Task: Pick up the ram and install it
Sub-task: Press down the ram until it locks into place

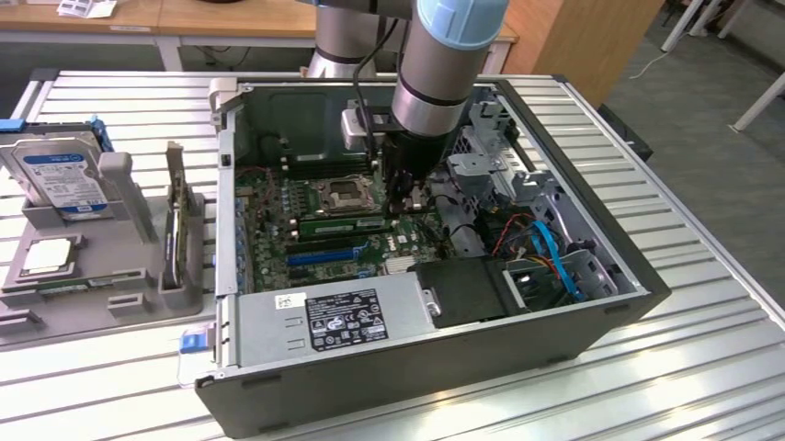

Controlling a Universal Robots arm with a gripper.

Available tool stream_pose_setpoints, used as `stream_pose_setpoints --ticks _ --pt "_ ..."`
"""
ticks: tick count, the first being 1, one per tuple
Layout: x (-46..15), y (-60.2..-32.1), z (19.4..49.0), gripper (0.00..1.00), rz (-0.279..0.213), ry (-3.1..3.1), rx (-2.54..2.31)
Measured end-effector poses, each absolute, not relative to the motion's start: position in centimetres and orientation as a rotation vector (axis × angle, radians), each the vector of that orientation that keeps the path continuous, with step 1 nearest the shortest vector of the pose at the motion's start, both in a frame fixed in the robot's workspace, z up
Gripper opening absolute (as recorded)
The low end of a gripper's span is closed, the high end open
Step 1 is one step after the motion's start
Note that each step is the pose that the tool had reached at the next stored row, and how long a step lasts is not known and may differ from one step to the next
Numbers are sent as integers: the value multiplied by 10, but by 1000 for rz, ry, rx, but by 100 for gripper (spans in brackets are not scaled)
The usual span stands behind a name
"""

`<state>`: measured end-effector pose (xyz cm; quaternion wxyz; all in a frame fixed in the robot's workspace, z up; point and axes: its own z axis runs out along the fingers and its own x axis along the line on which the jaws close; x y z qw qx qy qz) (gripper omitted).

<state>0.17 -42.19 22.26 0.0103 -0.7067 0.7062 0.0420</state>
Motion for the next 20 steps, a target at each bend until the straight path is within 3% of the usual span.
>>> stream_pose_setpoints --ticks 20 --pt "2 -422 243 10 133 2205 -2206"
